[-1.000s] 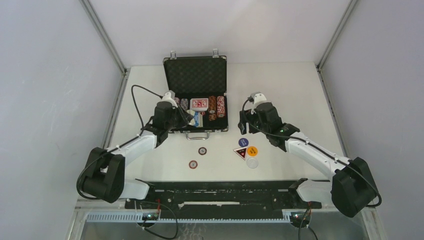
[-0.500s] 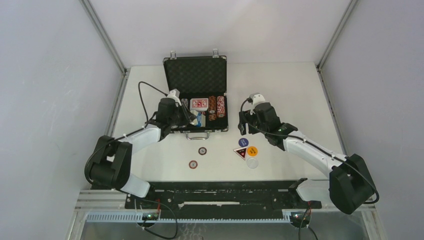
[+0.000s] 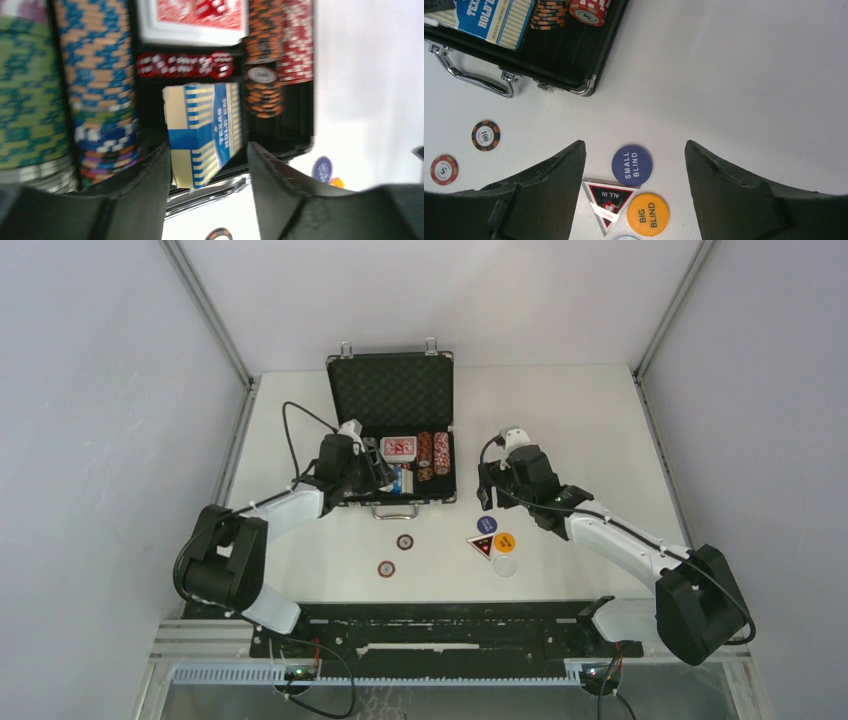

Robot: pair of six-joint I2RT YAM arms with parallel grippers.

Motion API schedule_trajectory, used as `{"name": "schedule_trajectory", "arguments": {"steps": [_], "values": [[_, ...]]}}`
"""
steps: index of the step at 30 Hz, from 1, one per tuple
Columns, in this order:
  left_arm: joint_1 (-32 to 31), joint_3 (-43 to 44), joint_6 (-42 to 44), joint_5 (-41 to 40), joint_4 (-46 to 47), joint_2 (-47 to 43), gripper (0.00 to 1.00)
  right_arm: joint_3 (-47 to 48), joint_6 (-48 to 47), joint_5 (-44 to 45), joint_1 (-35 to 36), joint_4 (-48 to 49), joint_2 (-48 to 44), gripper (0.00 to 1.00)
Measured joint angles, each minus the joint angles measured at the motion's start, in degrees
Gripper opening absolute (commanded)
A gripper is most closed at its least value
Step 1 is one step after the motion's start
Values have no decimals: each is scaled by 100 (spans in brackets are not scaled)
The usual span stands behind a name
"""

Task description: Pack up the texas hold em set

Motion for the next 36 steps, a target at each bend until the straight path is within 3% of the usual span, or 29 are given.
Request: {"name": "schedule_trajectory", "arguments": {"steps": [3, 7, 16, 22, 36], "values": [[-22, 9, 127, -273, -516, -52, 79, 0, 0, 0, -2, 2, 4, 80], [-96, 96, 210, -588, -881, -216, 81, 0, 0, -7, -2, 2, 9, 80], [-175, 127, 525, -1508, -1464, -540, 80, 0, 0, -66, 4, 2, 13, 79], [-376, 295, 691, -1578, -1508, -570, 75, 0, 0, -61, 31, 2, 13, 70], [-800, 861, 719, -1543, -1281, 385, 73, 0, 2, -15, 39, -4, 11, 69]]}}
